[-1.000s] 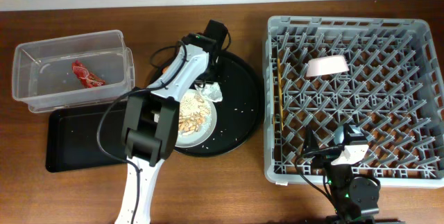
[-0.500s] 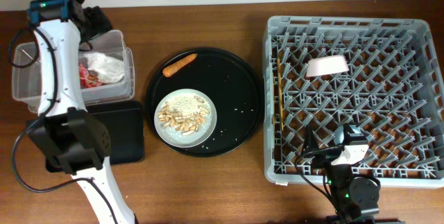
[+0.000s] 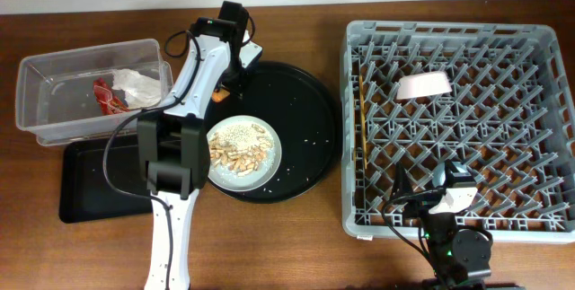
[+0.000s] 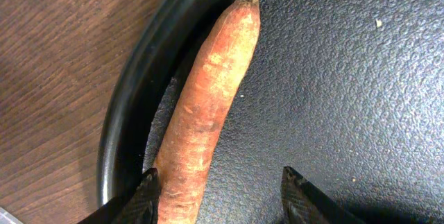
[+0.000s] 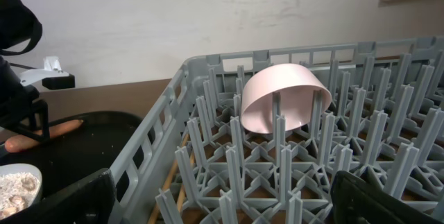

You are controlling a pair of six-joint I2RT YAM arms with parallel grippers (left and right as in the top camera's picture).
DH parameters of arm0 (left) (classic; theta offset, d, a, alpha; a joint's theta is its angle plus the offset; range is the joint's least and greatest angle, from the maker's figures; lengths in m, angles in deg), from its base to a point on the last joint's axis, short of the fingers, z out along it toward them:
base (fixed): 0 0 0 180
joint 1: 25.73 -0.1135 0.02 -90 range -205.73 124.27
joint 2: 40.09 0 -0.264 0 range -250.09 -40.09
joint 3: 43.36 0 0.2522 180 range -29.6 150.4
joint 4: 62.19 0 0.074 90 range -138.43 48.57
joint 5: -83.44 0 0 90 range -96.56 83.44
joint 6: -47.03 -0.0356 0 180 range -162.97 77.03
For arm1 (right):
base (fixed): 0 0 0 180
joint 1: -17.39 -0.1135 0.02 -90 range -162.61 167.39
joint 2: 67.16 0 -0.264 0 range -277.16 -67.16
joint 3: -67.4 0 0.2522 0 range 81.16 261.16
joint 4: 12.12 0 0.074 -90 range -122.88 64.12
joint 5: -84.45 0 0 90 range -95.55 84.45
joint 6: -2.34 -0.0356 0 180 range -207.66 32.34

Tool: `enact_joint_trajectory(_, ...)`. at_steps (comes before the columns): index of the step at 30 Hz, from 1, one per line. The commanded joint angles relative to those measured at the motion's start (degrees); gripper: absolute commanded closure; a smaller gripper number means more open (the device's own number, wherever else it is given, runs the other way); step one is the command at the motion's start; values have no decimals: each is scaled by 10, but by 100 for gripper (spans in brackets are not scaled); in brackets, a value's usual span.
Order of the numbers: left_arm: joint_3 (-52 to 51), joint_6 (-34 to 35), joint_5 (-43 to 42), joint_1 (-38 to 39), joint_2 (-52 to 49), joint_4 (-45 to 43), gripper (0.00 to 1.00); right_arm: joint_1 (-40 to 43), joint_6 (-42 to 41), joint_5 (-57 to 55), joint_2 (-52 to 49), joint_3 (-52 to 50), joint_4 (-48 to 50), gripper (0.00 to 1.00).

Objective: Sort waste into correct bins and load items into the dishwasher rack
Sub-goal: 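Grasp the carrot on the platter with the left gripper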

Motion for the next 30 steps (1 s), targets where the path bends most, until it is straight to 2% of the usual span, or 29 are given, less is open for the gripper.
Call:
enact_joint_trajectory(1,-38,-5,-47,-4,-5,10,66,2,4,1,3,-5,-2,2)
enact_joint_trajectory(3,-40,-4,-60,-1,-5,21,79,2,3,1,3,-5,-2,2)
enact_joint_trajectory(4,-40,4,-60,1,-5,25,80,2,3,1,3,-5,-2,2)
enact_joint_trajectory(6,-43,4,-59,2,-5,25,66,2,3,1,3,-5,-2,2)
enact_joint_trajectory(7,-51,4,-50,1,-5,13,53,2,3,1,3,-5,-2,2)
enact_joint_trajectory(8,-54,4,-38,1,-5,8,54,2,3,1,3,-5,-2,2)
enact_joint_trajectory(9,-36,5,-38,4,0,31,59,2,3,1,3,-5,-2,2)
enact_joint_trajectory(11,26,31,-38,5,18,78,59,2,3,1,3,-5,-2,2)
enact_joint_trajectory(14,26,30,-26,-3,23,37,55,2,3,1,3,-5,-2,2)
enact_joint_trajectory(18,-36,30,7,-29,23,-48,48,2,3,1,3,-5,-2,2)
enact_joint_trajectory(20,-61,30,-21,-33,23,-45,48,2,3,1,3,-5,-2,2)
enact_joint_trajectory(22,-76,30,-45,-29,23,-24,61,2,3,1,3,-5,-2,2)
enact_joint_trajectory(24,-101,30,-49,-23,23,-21,69,2,3,1,3,-5,-2,2)
enact_joint_trajectory(25,-103,35,-51,-19,23,-20,81,2,3,1,3,-5,-2,2)
enact_joint_trajectory(28,-67,122,-34,-19,60,-5,81,2,3,1,3,-5,-2,2)
enact_joint_trajectory(30,-41,168,-29,-30,146,47,81,2,3,1,3,-5,-2,2)
